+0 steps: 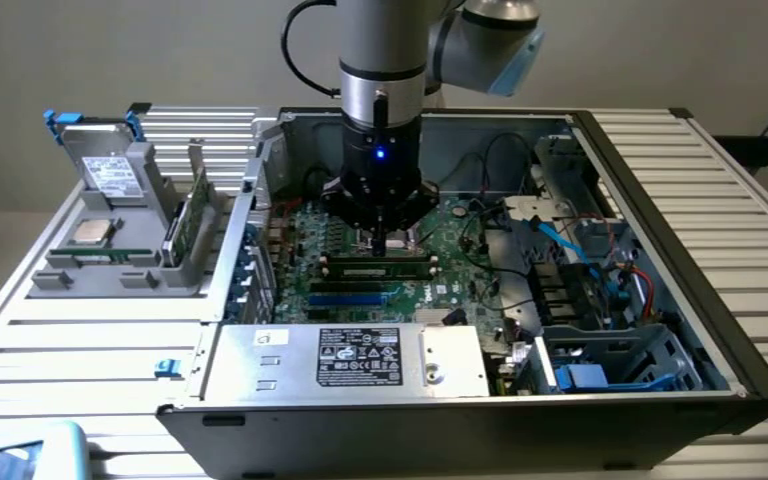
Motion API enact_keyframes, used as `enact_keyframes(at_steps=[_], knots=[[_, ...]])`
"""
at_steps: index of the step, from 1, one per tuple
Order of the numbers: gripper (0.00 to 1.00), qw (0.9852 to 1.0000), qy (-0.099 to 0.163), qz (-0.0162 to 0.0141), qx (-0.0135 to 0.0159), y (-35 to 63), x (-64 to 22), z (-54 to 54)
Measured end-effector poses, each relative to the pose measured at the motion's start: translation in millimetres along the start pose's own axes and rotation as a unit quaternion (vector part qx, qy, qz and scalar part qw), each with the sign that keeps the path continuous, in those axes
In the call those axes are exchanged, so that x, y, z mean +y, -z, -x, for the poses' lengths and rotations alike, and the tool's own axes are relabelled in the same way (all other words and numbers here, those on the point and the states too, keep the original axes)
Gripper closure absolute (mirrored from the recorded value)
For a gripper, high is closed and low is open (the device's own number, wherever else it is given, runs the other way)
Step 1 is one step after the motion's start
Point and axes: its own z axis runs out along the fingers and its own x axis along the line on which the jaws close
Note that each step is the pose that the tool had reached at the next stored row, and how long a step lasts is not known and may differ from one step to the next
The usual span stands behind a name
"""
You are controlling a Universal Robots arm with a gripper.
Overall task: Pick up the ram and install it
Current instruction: 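Press down the ram until it locks into place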
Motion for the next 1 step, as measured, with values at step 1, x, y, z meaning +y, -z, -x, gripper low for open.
enact_keyframes(at_steps=[1], knots=[[0.89, 1.0, 0.0, 0.0, 0.0, 0.0, 0.0, 0.0]])
